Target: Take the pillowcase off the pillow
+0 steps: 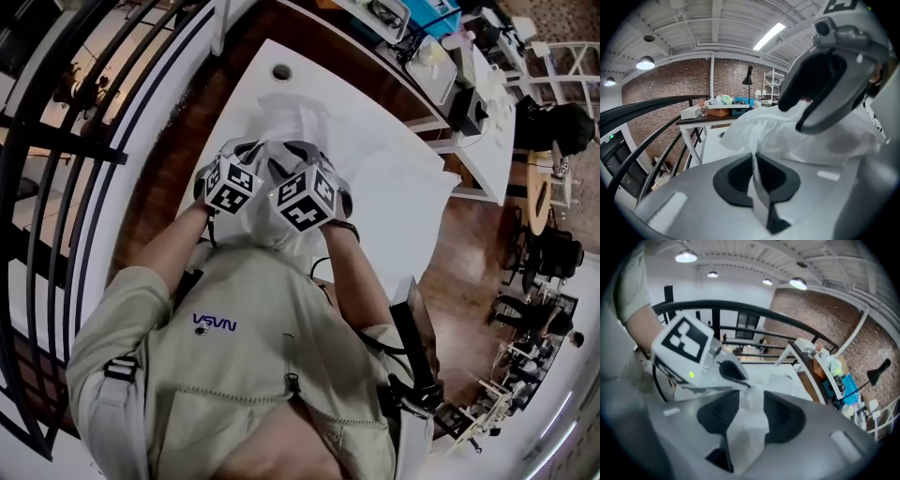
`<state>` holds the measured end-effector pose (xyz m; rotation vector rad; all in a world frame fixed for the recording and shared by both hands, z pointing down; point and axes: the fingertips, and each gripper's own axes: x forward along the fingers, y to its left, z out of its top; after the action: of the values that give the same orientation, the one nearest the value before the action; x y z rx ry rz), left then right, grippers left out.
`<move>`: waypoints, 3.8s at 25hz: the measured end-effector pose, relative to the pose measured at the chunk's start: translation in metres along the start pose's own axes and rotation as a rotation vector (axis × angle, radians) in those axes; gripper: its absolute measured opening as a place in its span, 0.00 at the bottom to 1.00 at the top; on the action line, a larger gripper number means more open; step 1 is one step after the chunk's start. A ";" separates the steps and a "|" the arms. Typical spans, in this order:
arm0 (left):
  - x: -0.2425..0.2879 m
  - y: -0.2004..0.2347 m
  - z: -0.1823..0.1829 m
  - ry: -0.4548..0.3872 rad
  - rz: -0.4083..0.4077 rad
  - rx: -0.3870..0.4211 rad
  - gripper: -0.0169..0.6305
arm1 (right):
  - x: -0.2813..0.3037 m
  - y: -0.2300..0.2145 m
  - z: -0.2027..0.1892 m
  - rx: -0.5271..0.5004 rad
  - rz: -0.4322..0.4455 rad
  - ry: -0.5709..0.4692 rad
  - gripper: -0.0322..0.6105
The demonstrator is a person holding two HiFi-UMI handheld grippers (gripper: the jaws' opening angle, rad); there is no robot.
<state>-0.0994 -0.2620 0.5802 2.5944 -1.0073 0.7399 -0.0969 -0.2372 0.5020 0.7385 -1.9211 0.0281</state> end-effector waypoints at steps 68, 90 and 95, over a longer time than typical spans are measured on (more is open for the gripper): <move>-0.029 -0.002 0.067 -0.137 -0.394 -0.254 0.22 | -0.089 0.045 -0.052 0.019 0.045 -0.234 0.09; -0.043 -0.085 0.072 -0.180 -0.475 -0.194 0.06 | -0.116 -0.053 -0.009 0.356 -0.150 -0.476 0.30; -0.053 -0.093 0.071 -0.180 -0.450 -0.085 0.06 | -0.058 -0.076 -0.034 0.377 -0.135 -0.218 0.39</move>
<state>-0.0428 -0.1948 0.4867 2.7002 -0.4488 0.3480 -0.0142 -0.2596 0.4472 1.1623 -2.0936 0.2398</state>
